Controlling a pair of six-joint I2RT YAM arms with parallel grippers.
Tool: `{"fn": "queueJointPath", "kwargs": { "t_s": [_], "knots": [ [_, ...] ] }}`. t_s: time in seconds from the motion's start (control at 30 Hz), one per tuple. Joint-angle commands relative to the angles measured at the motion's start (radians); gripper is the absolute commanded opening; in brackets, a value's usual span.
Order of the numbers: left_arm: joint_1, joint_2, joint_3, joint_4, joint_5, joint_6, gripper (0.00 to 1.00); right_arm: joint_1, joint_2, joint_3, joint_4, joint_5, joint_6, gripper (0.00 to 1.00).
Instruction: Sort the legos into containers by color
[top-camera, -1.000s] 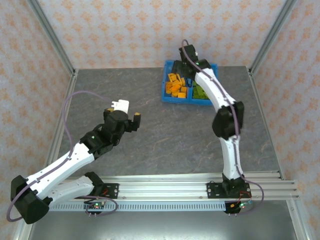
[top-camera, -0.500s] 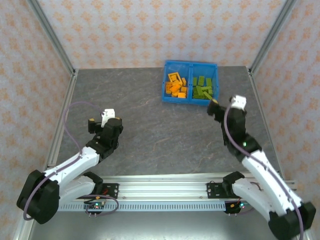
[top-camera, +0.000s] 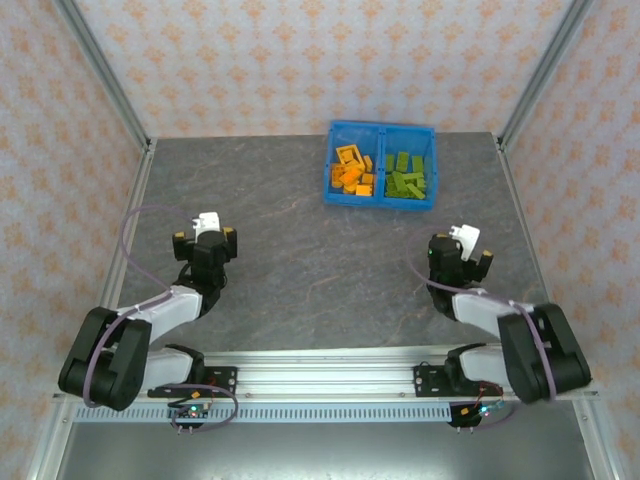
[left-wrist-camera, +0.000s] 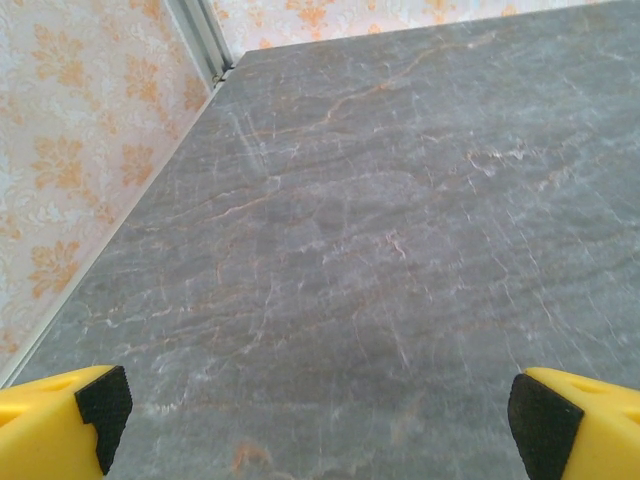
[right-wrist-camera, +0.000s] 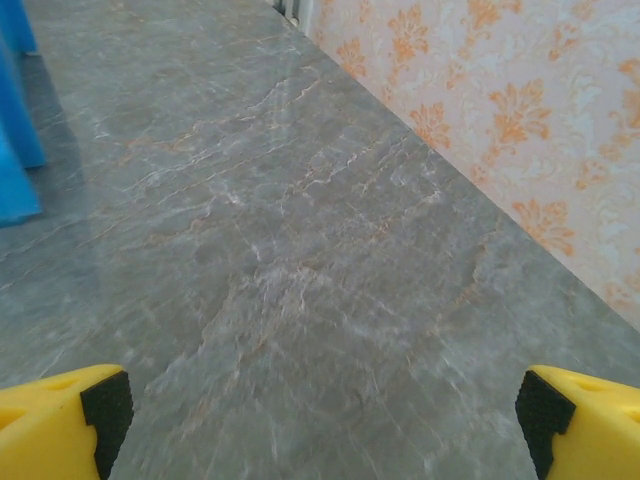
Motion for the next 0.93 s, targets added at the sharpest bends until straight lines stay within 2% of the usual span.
{"fn": "queueJointPath", "kwargs": {
  "t_s": [0.0, 0.03, 0.13, 0.17, 0.23, 0.27, 0.3, 0.33, 0.9],
  "knots": [
    [0.059, 0.069, 0.012, 0.182, 0.124, 0.016, 1.00, -0.068, 0.174, 0.065, 0.348, -0.150, -0.047, 1.00],
    [0.091, 0.109, 0.019, 0.207, 0.172, -0.015, 1.00, -0.086, 0.211, 0.072, 0.325, -0.237, -0.051, 1.00],
    [0.126, 0.271, 0.036, 0.357, 0.229, -0.019, 1.00, -0.160, 0.193, 0.055, 0.315, -0.334, 0.014, 0.99],
    [0.129, 0.223, 0.075, 0.180, 0.240, -0.037, 1.00, -0.160, 0.204, 0.058, 0.327, -0.333, 0.008, 0.99],
    [0.132, 0.247, 0.053, 0.271, 0.245, -0.029, 1.00, -0.161, 0.199, 0.070, 0.301, -0.338, 0.008, 0.99],
    [0.132, 0.233, 0.070, 0.203, 0.248, -0.034, 1.00, -0.161, 0.203, 0.068, 0.308, -0.336, 0.004, 0.99],
    [0.133, 0.246, 0.056, 0.259, 0.245, -0.029, 1.00, -0.156, 0.198, 0.068, 0.300, -0.332, 0.002, 0.99],
    [0.133, 0.237, 0.065, 0.219, 0.247, -0.033, 1.00, -0.154, 0.200, 0.069, 0.303, -0.334, -0.003, 0.99],
    [0.132, 0.239, 0.065, 0.225, 0.258, -0.028, 1.00, -0.139, 0.203, 0.072, 0.301, -0.319, -0.015, 0.99]
  ]
}}
